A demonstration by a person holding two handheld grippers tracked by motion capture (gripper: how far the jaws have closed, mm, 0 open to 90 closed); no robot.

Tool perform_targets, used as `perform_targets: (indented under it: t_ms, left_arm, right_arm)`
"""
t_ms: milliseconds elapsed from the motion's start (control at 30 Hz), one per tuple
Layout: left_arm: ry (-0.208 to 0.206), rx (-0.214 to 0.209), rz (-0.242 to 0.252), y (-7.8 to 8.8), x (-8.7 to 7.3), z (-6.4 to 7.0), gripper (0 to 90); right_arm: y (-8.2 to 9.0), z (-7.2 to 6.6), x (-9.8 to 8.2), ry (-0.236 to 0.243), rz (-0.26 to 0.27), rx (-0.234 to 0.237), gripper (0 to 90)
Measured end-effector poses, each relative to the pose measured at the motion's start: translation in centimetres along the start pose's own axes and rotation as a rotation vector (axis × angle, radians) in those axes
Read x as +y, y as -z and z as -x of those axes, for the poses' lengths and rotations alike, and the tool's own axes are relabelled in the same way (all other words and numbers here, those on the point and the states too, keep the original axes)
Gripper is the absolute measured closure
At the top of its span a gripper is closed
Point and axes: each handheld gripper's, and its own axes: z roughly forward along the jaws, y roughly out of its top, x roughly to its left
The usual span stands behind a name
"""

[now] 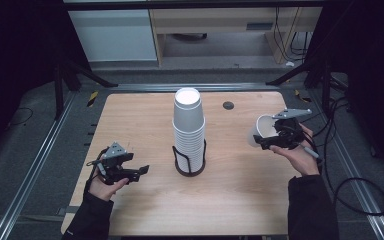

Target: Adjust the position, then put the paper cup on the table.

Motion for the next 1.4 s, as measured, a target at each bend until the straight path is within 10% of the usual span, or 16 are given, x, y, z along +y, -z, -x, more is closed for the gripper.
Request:
perform_targets:
  t_ms: [1400]
  left_arm:
    - [0.017,0.047,0.003,0.4,0.0,-0.6,18.3]
  right_arm:
    - [-6.1,2.2,-3.5,-0.041,-0.296,-0.119,9.2]
